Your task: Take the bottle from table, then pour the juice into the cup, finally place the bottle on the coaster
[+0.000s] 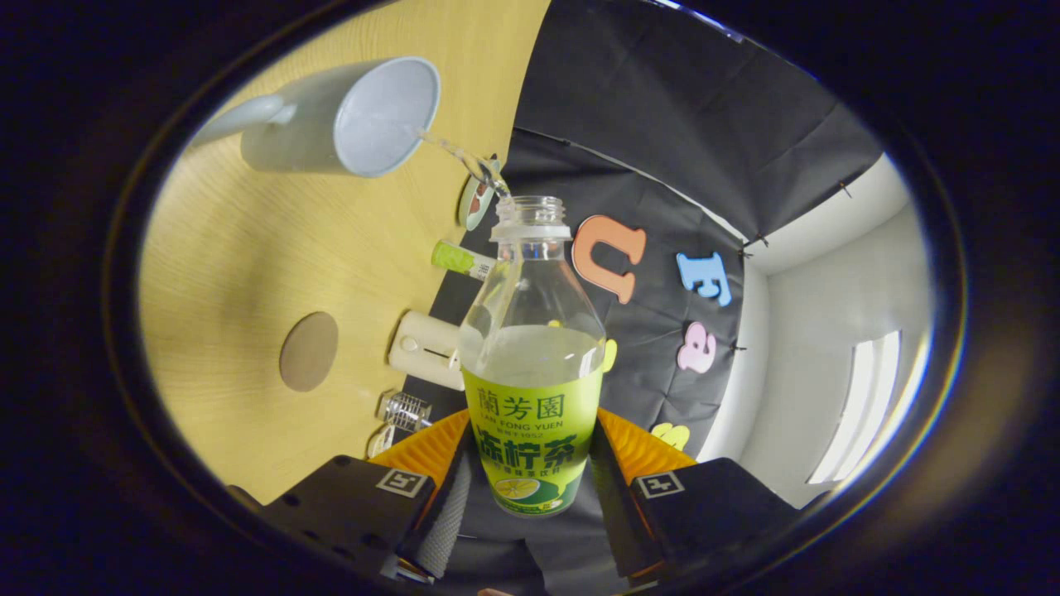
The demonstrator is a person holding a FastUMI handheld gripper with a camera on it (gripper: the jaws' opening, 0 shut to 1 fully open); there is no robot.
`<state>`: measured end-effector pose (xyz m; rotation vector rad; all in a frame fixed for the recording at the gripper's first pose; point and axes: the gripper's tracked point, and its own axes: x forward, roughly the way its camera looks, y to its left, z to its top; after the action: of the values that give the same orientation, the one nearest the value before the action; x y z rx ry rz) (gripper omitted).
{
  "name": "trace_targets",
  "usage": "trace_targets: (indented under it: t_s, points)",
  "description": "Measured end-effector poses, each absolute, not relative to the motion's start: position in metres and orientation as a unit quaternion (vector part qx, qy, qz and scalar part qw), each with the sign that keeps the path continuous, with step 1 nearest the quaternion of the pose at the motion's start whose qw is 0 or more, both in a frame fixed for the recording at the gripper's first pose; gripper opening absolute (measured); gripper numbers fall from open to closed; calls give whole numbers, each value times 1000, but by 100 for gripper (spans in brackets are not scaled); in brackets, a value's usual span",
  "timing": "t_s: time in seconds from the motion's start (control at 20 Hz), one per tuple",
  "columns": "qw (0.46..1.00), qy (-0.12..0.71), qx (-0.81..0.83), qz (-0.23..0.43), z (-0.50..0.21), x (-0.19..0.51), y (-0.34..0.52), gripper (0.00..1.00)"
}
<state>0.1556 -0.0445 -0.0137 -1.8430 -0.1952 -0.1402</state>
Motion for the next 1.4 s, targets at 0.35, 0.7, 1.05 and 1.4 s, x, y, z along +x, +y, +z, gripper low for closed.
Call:
trace_targets:
  t_s: [0.35, 0.7, 1.05, 1.4]
  points:
    - [573, -95, -811, -68, -3, 157, -43, 77]
    - [550, -106, -825, -69, 4, 157, -35, 77]
    - [534, -111, -835, -71, 9, 155, -28, 76]
    - [524, -121, -840, -72, 10, 150, -22, 77]
